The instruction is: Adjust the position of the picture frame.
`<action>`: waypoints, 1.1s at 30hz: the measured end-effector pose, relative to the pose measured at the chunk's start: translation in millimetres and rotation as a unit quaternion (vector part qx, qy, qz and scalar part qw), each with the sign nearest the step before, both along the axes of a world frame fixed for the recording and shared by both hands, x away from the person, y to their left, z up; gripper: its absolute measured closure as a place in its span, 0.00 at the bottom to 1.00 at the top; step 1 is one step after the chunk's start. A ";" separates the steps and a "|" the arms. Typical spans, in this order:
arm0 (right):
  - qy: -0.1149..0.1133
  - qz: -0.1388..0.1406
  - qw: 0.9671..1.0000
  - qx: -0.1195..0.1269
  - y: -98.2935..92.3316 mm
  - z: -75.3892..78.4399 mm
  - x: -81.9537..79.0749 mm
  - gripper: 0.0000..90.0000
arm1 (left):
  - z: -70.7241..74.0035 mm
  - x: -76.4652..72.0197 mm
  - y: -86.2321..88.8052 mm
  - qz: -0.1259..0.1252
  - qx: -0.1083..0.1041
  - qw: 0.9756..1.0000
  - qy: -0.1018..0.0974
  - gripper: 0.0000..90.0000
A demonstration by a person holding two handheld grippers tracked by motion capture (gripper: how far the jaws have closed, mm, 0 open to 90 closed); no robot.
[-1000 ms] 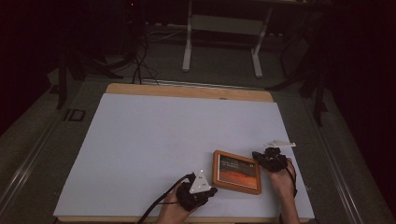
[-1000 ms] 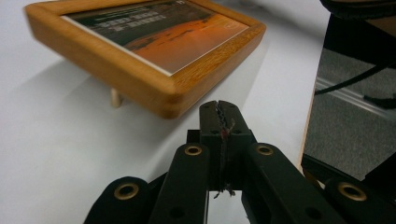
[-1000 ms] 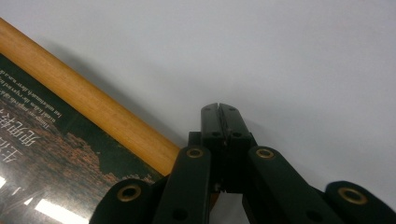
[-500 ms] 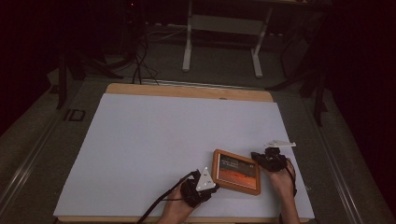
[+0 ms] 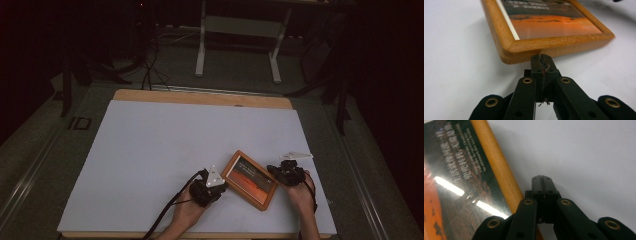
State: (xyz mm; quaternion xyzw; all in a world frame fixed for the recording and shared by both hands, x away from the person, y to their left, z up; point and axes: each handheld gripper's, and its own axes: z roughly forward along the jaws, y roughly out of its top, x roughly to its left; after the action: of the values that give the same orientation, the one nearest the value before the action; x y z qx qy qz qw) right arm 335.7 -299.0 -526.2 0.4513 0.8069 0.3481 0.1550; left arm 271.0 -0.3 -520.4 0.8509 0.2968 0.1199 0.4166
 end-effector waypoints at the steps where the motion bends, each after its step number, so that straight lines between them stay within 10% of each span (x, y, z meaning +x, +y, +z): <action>1: 0.000 0.000 1.000 -0.001 -0.5 0.2 -0.8 1.00 | -0.2 3.7 -0.1 0.005 0.002 1.000 0.002 1.00; 16: 0.002 0.036 0.999 -0.031 17.1 1.1 -9.5 1.00 | 1.5 62.6 0.8 0.079 0.005 0.996 0.034 0.99; 33: -0.014 0.011 1.000 0.013 7.1 23.9 -10.8 0.59 | 6.3 51.0 13.8 0.037 -0.115 0.988 0.097 0.51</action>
State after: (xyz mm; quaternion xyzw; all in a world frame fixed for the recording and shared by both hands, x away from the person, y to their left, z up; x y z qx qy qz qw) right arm 325.0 -291.9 -502.3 0.4398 0.8050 0.3662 0.1564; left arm 322.0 13.5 -514.1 0.7932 0.3786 0.0174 0.4766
